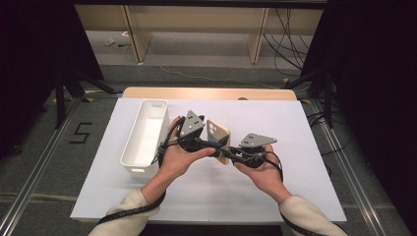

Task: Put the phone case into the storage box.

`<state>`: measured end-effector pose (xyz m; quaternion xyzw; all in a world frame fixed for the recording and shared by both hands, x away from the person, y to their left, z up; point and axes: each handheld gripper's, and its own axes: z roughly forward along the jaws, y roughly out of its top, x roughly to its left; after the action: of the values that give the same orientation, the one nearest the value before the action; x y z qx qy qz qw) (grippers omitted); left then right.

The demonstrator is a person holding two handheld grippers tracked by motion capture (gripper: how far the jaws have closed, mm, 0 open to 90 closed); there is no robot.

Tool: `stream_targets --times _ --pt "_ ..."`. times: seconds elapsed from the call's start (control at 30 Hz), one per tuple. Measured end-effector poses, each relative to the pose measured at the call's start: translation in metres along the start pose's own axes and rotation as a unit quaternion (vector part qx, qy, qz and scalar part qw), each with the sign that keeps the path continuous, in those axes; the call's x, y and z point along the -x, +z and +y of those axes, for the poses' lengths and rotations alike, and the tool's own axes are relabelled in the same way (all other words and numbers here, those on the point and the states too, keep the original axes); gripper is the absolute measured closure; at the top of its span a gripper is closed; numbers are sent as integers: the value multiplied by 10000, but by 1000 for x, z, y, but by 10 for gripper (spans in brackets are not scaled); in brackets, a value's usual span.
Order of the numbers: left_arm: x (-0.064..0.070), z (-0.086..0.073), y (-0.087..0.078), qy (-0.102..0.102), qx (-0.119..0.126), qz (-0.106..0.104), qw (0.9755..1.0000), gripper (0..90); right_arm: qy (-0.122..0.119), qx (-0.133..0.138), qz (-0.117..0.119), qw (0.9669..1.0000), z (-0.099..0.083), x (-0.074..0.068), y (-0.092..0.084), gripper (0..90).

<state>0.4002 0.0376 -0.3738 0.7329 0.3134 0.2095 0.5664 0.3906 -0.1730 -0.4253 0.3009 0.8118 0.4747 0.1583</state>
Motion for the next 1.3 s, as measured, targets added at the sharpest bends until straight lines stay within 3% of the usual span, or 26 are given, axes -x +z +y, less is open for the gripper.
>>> stream_targets --times 0.93,1.3 --pt "5 -5 17 -96 -112 69 9999 0 -47 42 -31 10000 1 -3 0 804" --pt "6 -6 17 -153 -17 148 9998 91 -99 95 -77 9999 2 -3 -1 803"
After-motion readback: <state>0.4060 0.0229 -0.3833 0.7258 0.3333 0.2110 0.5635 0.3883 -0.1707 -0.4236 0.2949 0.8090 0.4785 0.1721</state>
